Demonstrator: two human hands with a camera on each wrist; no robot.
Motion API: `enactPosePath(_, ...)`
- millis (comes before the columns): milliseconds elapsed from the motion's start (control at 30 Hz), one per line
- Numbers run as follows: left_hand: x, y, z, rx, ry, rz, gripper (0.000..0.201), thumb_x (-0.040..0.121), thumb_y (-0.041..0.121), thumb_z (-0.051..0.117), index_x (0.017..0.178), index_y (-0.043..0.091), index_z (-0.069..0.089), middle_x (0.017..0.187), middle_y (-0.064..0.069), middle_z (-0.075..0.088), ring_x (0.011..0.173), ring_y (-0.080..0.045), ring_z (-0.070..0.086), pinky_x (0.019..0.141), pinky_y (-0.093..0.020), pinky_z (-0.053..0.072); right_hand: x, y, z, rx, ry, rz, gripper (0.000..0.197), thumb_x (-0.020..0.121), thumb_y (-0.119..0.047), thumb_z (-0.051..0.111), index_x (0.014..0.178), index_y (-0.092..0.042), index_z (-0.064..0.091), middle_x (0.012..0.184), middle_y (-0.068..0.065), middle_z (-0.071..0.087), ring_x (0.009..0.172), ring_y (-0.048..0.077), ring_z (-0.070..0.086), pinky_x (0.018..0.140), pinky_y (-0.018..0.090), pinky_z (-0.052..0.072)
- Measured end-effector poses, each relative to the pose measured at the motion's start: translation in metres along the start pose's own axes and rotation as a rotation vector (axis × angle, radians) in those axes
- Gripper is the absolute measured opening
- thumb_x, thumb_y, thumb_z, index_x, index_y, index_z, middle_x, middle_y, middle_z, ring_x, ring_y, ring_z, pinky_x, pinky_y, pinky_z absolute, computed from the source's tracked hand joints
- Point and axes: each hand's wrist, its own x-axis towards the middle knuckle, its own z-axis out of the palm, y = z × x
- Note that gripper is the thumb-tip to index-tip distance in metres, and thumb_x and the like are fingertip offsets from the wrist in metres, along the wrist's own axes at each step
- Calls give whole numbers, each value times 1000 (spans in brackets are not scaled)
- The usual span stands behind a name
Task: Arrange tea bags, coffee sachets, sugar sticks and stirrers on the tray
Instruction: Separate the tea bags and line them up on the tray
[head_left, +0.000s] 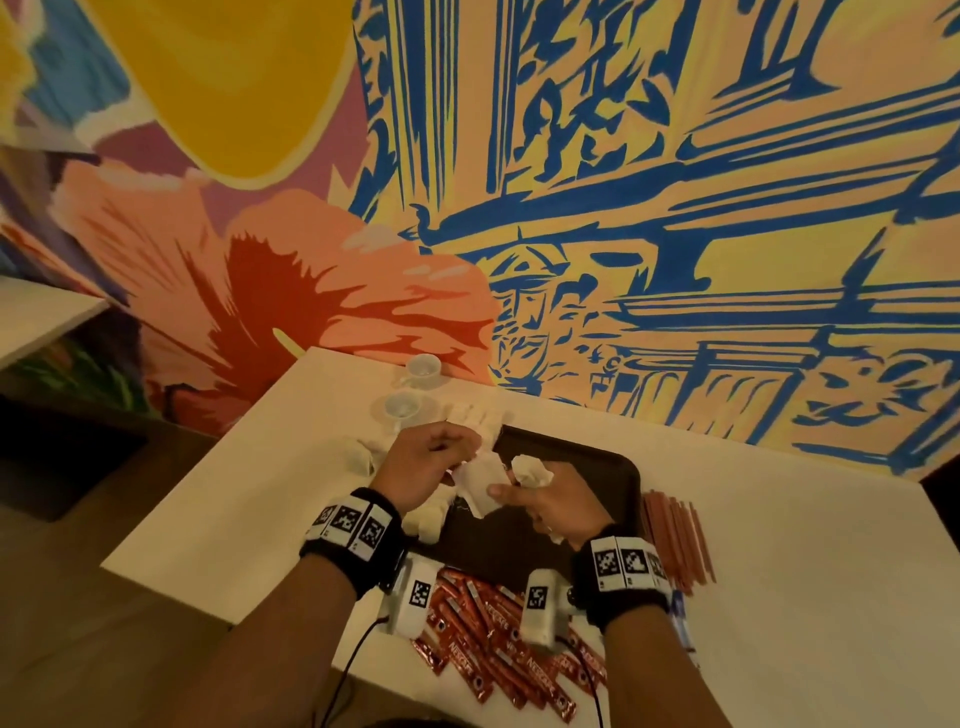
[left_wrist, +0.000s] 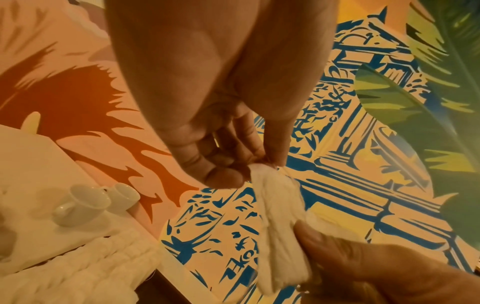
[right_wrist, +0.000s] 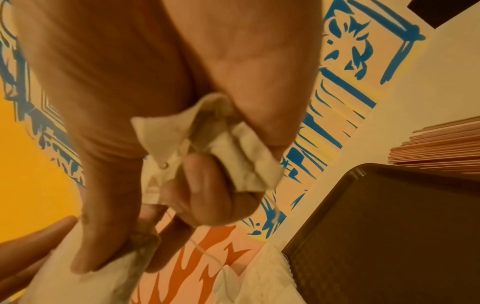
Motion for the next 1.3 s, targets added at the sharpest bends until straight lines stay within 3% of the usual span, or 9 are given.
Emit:
enactPosePath(133,3,-4,-4,-55,4,-34,12,94,11,66,101,5,75,81,-5,71,70,-15,61,64,-26,49,3,11,-1,-29,4,7,17,85,-24,82,81,-13,69,46,-11,50,40,5,37,43,21,30)
enactPosePath(267,15,-3,-4,-182,3,-116,17,93,16,69,100,1,73,72,-3,60,69,-15,56,67,-31,48,15,18,-7,-16,39,50,28,86,-25,81,98,-1,72,49,-8,48,41,7,38,43,23,30)
enactPosePath(467,44,3,-16,-453,-76,-236,10,95,15,62,95,5,66,62,0,35,57,-16,39,61,-32,41,43,32,-8,-71,7,144,20,86,-22,81,97,-7,72,52,-7,53,47,11,40,46,24,31)
enactPosePath(567,62,0,-28,-490,-74,-262,10,95,16,63,96,6,64,62,0,33,57,-16,37,60,-32,39,60,49,-5,-85,48,212,20,85,-22,81,98,-10,72,61,-3,58,51,10,45,50,24,35)
enactPosePath(667,80,-7,-42,-405,-51,-248,14,94,17,65,100,5,65,66,-3,45,61,-17,44,61,-31,43,85,74,-2,-149,160,289,28,84,-23,81,107,-9,71,83,4,68,64,11,55,61,27,44)
enactPosePath(767,97,-21,-55,-349,-36,-271,12,94,17,66,98,5,68,71,-6,52,65,-18,49,63,-32,46,111,98,4,-329,144,349,33,91,-24,74,118,-7,67,112,13,71,89,19,61,84,35,53)
enactPosePath(867,110,-38,-66,-295,-26,-322,12,95,17,65,100,6,69,74,-6,55,66,-18,52,65,-32,47,132,113,14,-386,162,389,32,93,-28,72,116,-7,69,110,10,71,91,20,64,75,28,50)
enactPosePath(1100,129,-89,-77,-70,-63,-438,18,94,15,66,104,0,69,79,-9,58,70,-21,54,63,-30,48,173,134,41,-390,185,566,31,96,-26,67,122,-9,69,120,13,69,108,29,66,76,33,49)
enactPosePath(1300,139,-136,-68,332,-321,-443,21,99,21,61,109,4,67,92,-9,67,74,-16,61,59,-21,53,192,145,56,-515,173,610,26,100,-24,58,117,-11,71,121,14,68,111,33,65,74,32,45)
